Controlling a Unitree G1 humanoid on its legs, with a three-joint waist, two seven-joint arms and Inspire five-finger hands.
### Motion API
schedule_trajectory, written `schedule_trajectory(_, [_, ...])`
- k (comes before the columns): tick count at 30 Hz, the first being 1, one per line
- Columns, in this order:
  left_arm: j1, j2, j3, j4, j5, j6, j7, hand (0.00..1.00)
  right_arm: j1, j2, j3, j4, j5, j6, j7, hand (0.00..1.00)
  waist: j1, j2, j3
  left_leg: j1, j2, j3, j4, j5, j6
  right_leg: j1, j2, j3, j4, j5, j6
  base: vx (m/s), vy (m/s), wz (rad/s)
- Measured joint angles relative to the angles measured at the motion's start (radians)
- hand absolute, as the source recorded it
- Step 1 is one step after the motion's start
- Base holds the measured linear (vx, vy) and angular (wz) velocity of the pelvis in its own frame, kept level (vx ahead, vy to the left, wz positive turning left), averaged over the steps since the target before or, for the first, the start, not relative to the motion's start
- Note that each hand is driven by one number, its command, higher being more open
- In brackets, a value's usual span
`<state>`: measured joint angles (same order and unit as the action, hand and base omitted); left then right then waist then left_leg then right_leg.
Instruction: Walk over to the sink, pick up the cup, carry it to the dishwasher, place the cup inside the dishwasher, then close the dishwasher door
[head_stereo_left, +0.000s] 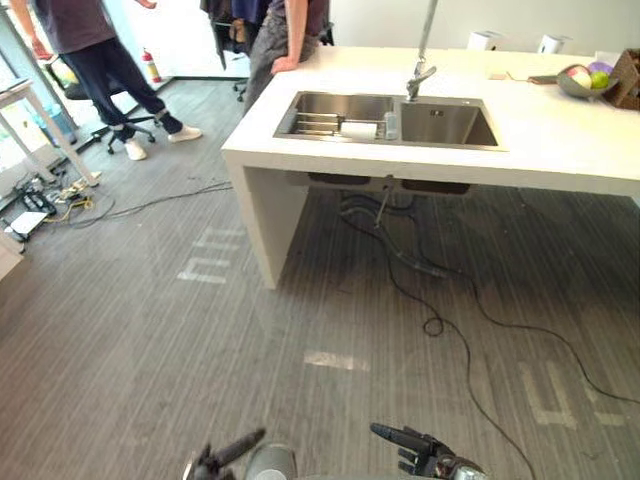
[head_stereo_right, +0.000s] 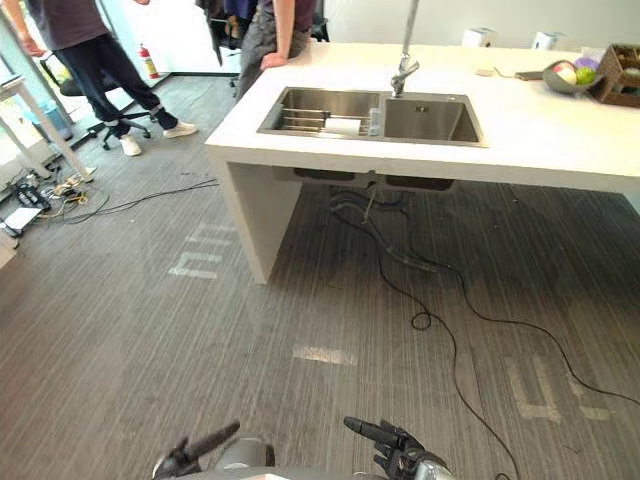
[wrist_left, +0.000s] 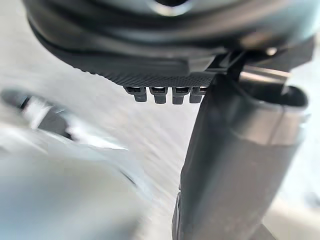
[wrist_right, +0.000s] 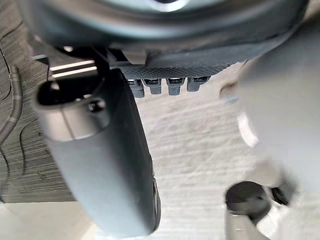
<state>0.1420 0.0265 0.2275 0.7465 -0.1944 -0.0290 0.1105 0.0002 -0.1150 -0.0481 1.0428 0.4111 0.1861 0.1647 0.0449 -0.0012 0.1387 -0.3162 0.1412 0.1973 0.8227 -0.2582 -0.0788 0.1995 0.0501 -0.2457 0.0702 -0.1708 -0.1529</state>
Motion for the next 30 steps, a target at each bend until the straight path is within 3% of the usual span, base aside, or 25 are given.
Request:
schedule_trajectory(1, [0.002, 0.000, -0.028, -0.061, 0.026, -0.015, 0.003, 1.00, -0.001, 0.001, 0.012, -0.012, 0.001, 0.000, -0.001, 1.00, 0.001, -0.006, 0.005, -0.008, -0.015, 0.025, -0.099, 0.006, 0.001, 0.009, -0.013, 0.003, -0.003, -0.007, 0.012, 0.35, 0.030, -0.23])
schedule_trajectory(2, [0.004, -0.002, -0.090, -0.190, 0.072, -0.037, 0.016, 1.00, 0.000, -0.002, 0.019, -0.030, 0.001, 0.001, -0.002, 1.00, 0.001, -0.006, 0.010, -0.011, -0.047, 0.070, -0.319, 0.060, -0.004, 0.027, -0.032, 0.013, -0.009, -0.020, 0.035, 0.29, 0.057, -0.17])
schedule_trajectory(3, [0.007, -0.006, -0.138, -0.317, 0.108, -0.063, 0.023, 1.00, 0.001, -0.010, 0.022, -0.038, 0.001, 0.002, -0.003, 1.00, 0.003, 0.013, 0.005, -0.008, -0.065, 0.099, -0.532, 0.149, -0.013, 0.048, -0.033, 0.027, -0.026, -0.033, 0.059, 0.45, 0.113, -0.24])
schedule_trajectory(5, [0.005, -0.009, -0.186, -0.455, 0.173, -0.118, 0.049, 1.00, 0.002, -0.027, 0.036, -0.039, -0.001, 0.007, -0.005, 1.00, 0.010, 0.056, 0.000, -0.032, -0.052, 0.114, -0.653, 0.216, -0.018, 0.080, -0.006, 0.049, -0.057, -0.048, 0.081, 0.41, 0.166, -0.32])
schedule_trajectory(6, [0.004, -0.008, -0.203, -0.531, 0.243, -0.155, 0.084, 1.00, 0.006, -0.041, 0.037, -0.037, -0.005, 0.014, -0.006, 1.00, 0.014, 0.082, -0.009, -0.046, -0.041, 0.112, -0.673, 0.242, 0.008, 0.100, 0.006, 0.063, -0.073, -0.067, 0.088, 0.47, 0.255, -0.40])
schedule_trajectory(7, [-0.003, -0.001, -0.203, -0.609, 0.334, -0.191, 0.132, 1.00, 0.013, -0.041, 0.036, -0.034, -0.014, 0.020, -0.010, 1.00, 0.014, 0.083, -0.015, -0.044, -0.062, 0.114, -0.642, 0.336, 0.085, 0.125, -0.017, 0.080, -0.071, -0.095, 0.117, 0.48, 0.268, -0.39])
schedule_trajectory(9, [-0.022, -0.001, -0.198, -0.746, 0.464, -0.221, 0.211, 1.00, 0.027, -0.044, 0.028, -0.026, -0.046, 0.020, -0.009, 1.00, 0.013, 0.065, -0.021, -0.018, -0.127, 0.114, -0.645, 0.392, 0.177, 0.114, -0.099, 0.092, 0.022, -0.145, 0.195, 0.60, 0.296, -0.24])
schedule_trajectory(10, [-0.024, 0.002, -0.194, -0.784, 0.489, -0.225, 0.225, 1.00, 0.028, -0.045, 0.021, -0.019, -0.060, 0.020, -0.008, 1.00, 0.014, 0.065, -0.021, -0.008, -0.138, 0.117, -0.646, 0.406, 0.201, 0.098, -0.118, 0.100, 0.077, -0.153, 0.214, 0.67, 0.313, -0.15])
schedule_trajectory(11, [-0.035, 0.024, -0.185, -0.839, 0.517, -0.236, 0.251, 1.00, 0.030, -0.039, 0.009, 0.002, -0.072, 0.021, -0.008, 1.00, 0.015, 0.052, -0.021, 0.029, -0.163, 0.132, -0.644, 0.375, 0.211, 0.065, -0.159, 0.103, 0.199, -0.143, 0.250, 0.52, 0.253, -0.19])
schedule_trajectory(12, [-0.044, 0.049, -0.167, -0.878, 0.539, -0.244, 0.279, 1.00, 0.029, -0.037, 0.005, 0.001, -0.083, 0.019, -0.009, 1.00, 0.016, 0.049, -0.023, 0.069, -0.171, 0.139, -0.643, 0.341, 0.212, 0.033, -0.184, 0.087, 0.320, -0.093, 0.323, 0.52, 0.246, -0.15])
schedule_trajectory(13, [-0.051, 0.061, -0.155, -0.893, 0.547, -0.249, 0.290, 1.00, 0.027, -0.027, 0.004, -0.001, -0.083, 0.018, -0.010, 1.00, 0.015, 0.045, -0.024, 0.092, -0.177, 0.137, -0.641, 0.321, 0.214, 0.014, -0.196, 0.072, 0.390, -0.055, 0.343, 0.50, 0.237, -0.09])
schedule_trajectory(14, [-0.066, 0.082, -0.131, -0.930, 0.552, -0.259, 0.315, 1.00, 0.026, -0.021, -0.010, -0.012, -0.082, 0.015, -0.013, 1.00, 0.010, 0.032, -0.024, 0.148, -0.191, 0.127, -0.648, 0.283, 0.214, -0.047, -0.236, 0.047, 0.575, 0.049, 0.377, 0.48, 0.222, 0.12])
schedule_trajectory(15, [-0.087, 0.100, -0.115, -0.956, 0.552, -0.273, 0.353, 1.00, 0.025, -0.019, -0.029, -0.027, -0.077, 0.012, -0.026, 1.00, -0.003, 0.018, -0.028, 0.211, -0.208, 0.113, -0.671, 0.256, 0.207, -0.132, -0.302, 0.036, 0.816, 0.169, 0.345, 0.47, 0.204, 0.19])
schedule_trajectory(16, [-0.096, 0.110, -0.114, -0.959, 0.552, -0.280, 0.378, 1.00, 0.025, -0.020, -0.029, -0.040, -0.074, 0.007, -0.036, 1.00, -0.007, 0.014, -0.031, 0.239, -0.216, 0.108, -0.673, 0.242, 0.206, -0.179, -0.341, 0.022, 0.933, 0.159, 0.324, 0.43, 0.174, 0.23])
schedule_trajectory(17, [-0.107, 0.118, -0.116, -0.960, 0.556, -0.294, 0.426, 1.00, 0.027, -0.027, -0.027, -0.065, -0.066, -0.001, -0.053, 1.00, -0.013, 0.018, -0.037, 0.305, -0.218, 0.100, -0.685, 0.217, 0.192, -0.256, -0.400, 0.000, 1.094, 0.120, 0.259, 0.41, 0.144, 0.24])
schedule_trajectory(18, [-0.111, 0.121, -0.118, -0.962, 0.579, -0.308, 0.471, 1.00, 0.028, -0.029, -0.024, -0.083, -0.059, -0.003, -0.057, 1.00, -0.019, 0.027, -0.045, 0.356, -0.210, 0.085, -0.717, 0.210, 0.184, -0.317, -0.423, -0.018, 1.135, 0.076, 0.206, 0.39, 0.131, 0.26])
schedule_trajectory(19, [-0.113, 0.123, -0.120, -0.963, 0.591, -0.315, 0.494, 1.00, 0.028, -0.027, -0.024, -0.091, -0.059, -0.004, -0.057, 1.00, -0.023, 0.025, -0.050, 0.381, -0.206, 0.078, -0.741, 0.210, 0.183, -0.345, -0.425, -0.027, 1.118, 0.057, 0.202, 0.45, 0.083, 0.34])
schedule_trajectory(21, [-0.117, 0.134, -0.122, -0.959, 0.623, -0.326, 0.554, 1.00, 0.016, -0.015, -0.025, -0.099, -0.060, -0.004, -0.055, 1.00, -0.028, 0.020, -0.055, 0.464, -0.184, 0.054, -0.796, 0.200, 0.160, -0.413, -0.410, -0.070, 0.905, 0.004, 0.210, 0.39, -0.010, 0.21])
schedule_trajectory(24, [-0.120, 0.156, -0.122, -0.945, 0.628, -0.326, 0.573, 1.00, 0.012, -0.002, -0.026, -0.098, -0.065, -0.004, -0.040, 1.00, -0.030, 0.020, -0.055, 0.532, -0.161, 0.055, -0.798, 0.159, 0.097, -0.425, -0.340, -0.090, 0.555, 0.006, 0.214, 0.32, -0.145, -0.03])
schedule_trajectory(25, [-0.123, 0.173, -0.131, -0.943, 0.629, -0.328, 0.565, 1.00, 0.016, 0.015, -0.025, -0.097, -0.078, -0.002, -0.025, 1.00, -0.031, 0.002, -0.063, 0.552, -0.165, 0.050, -0.794, 0.137, 0.067, -0.416, -0.290, -0.078, 0.349, 0.087, 0.208, 0.41, -0.276, 0.02])
schedule_trajectory(26, [-0.127, 0.188, -0.140, -0.943, 0.629, -0.329, 0.564, 1.00, 0.019, 0.027, -0.025, -0.098, -0.084, -0.002, -0.018, 1.00, -0.032, -0.022, -0.066, 0.560, -0.179, 0.043, -0.788, 0.125, 0.058, -0.415, -0.283, -0.063, 0.285, 0.180, 0.195, 0.34, -0.260, 0.04])
schedule_trajectory(27, [-0.130, 0.177, -0.149, -0.926, 0.648, -0.337, 0.564, 1.00, 0.016, 0.028, -0.026, -0.100, -0.092, -0.005, -0.006, 1.00, -0.031, -0.007, -0.059, 0.575, -0.173, 0.034, -0.779, 0.101, 0.059, -0.410, -0.272, -0.057, 0.298, 0.188, 0.177, 0.32, -0.241, 0.08])
schedule_trajectory(30, [-0.143, 0.171, -0.229, -0.924, 0.707, -0.345, 0.494, 1.00, 0.009, 0.009, -0.026, -0.087, -0.107, 0.016, 0.017, 1.00, -0.032, 0.050, -0.061, 0.587, -0.080, 0.003, -0.748, 0.067, 0.032, -0.325, -0.169, -0.075, 0.181, 0.195, 0.154, 0.25, -0.208, -0.06])
